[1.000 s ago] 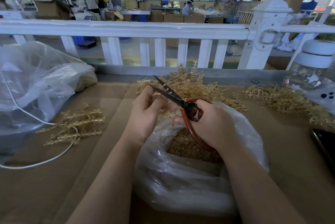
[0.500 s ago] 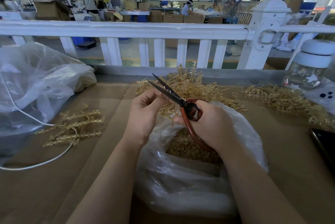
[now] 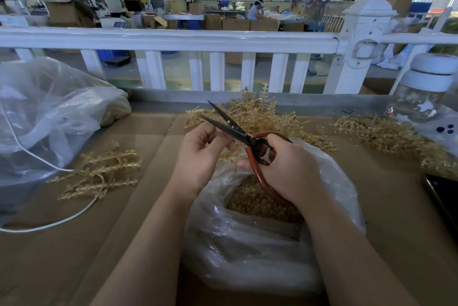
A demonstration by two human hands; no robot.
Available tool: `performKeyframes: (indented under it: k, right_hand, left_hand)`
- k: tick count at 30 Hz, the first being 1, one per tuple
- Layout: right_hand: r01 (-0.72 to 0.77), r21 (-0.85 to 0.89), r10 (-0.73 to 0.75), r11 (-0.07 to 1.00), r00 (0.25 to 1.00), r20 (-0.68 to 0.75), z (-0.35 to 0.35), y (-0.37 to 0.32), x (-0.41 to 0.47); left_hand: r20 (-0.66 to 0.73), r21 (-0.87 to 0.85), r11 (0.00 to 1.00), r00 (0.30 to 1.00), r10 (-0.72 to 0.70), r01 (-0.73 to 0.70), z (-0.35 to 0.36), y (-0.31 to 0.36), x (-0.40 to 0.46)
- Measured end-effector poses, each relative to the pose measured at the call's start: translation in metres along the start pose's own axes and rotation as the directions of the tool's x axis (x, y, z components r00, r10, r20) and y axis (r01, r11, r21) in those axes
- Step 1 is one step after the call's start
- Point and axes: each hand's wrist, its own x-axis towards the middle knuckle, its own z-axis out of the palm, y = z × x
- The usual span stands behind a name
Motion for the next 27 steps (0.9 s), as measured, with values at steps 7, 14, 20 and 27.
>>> performKeyframes:
  k: [7, 14, 20, 27]
  right_hand:
    - [0.001, 0.022, -0.001, 1.0, 1.0, -0.007, -0.0001, -0.0009, -0.0008]
    - [-0.006, 0.032, 0.006, 0.999, 1.0, 0.0, 0.0011, -0.0009, -0.001]
    - [-0.005, 0.043, 0.005, 0.999, 1.0, 0.002, 0.0005, -0.0005, -0.0008]
    - [-0.013, 0.035, 0.013, 0.999, 1.0, -0.006, 0.0002, -0.0002, -0.0011]
  left_hand:
    - [-0.002, -0.011, 1.0, 1.0, -0.001, 0.001, -0.0002, -0.0016, 0.0012]
    - [0.018, -0.072, 0.997, 1.0, -0.008, 0.01, 0.0004, 0.0, 0.0003]
    - [-0.008, -0.07, 0.998, 1.0, 0.006, -0.007, 0.0013, -0.0015, 0.0002]
    - [-0.002, -0.007, 0.999, 0.999, 0.041, -0.041, 0.0018, -0.0012, -0.0002]
